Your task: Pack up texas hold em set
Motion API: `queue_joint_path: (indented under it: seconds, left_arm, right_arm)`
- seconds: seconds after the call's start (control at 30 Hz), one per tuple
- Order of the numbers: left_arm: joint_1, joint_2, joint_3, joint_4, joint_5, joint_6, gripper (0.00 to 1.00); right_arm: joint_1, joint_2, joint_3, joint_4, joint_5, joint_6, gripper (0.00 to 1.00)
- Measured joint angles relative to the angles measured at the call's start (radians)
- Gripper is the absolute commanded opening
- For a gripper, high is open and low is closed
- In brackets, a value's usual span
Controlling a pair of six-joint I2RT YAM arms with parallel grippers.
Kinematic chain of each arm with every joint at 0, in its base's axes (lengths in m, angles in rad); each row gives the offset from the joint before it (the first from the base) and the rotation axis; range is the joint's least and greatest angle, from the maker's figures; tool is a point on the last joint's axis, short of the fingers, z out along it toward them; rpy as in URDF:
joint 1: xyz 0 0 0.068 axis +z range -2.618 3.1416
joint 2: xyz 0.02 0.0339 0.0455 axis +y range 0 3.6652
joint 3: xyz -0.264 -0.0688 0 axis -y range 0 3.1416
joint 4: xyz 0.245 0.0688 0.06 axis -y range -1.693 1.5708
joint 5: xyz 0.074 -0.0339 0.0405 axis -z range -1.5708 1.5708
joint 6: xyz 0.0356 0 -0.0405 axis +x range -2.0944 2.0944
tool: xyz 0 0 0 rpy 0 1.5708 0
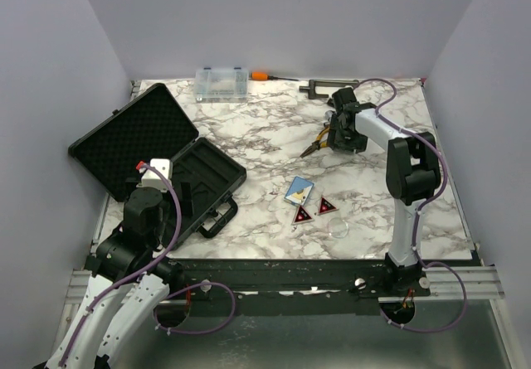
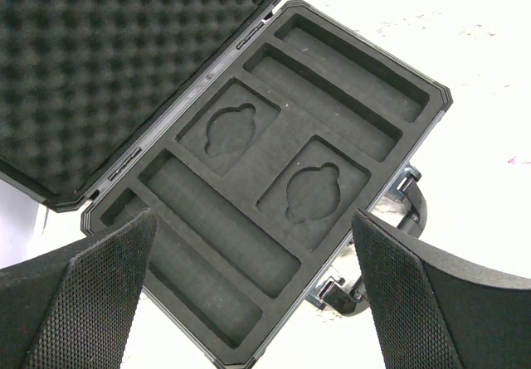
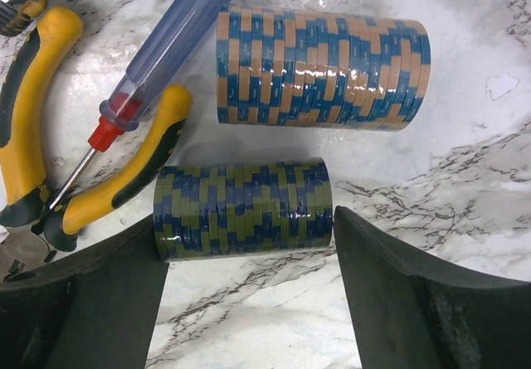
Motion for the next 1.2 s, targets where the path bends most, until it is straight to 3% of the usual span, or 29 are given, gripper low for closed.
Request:
queue_joint_path:
  seconds: [0.17, 0.47, 0.67, 1.2]
  left_arm:
    - [0.0, 0.0, 0.0, 0.0, 0.0, 0.0, 0.99]
    - [0.0, 0.004, 0.0, 0.0, 0.0, 0.0, 0.99]
    - [0.0, 0.004, 0.0, 0.0, 0.0, 0.0, 0.99]
    - [0.0, -0.029, -0.02, 0.037, 0.0, 0.0, 0.99]
  right_arm:
    - [0.0, 0.0, 0.0, 0.005, -0.001, -0.009, 0.63]
    - [0.0, -0.011, -0.006, 0.005, -0.013, -0.01, 0.56]
    - [0.0, -0.102, -0.063, -0.001, -0.07, 0.011, 0.55]
    - [0.0, -0.538, -0.305, 0.092, -0.516, 0.207, 0.55]
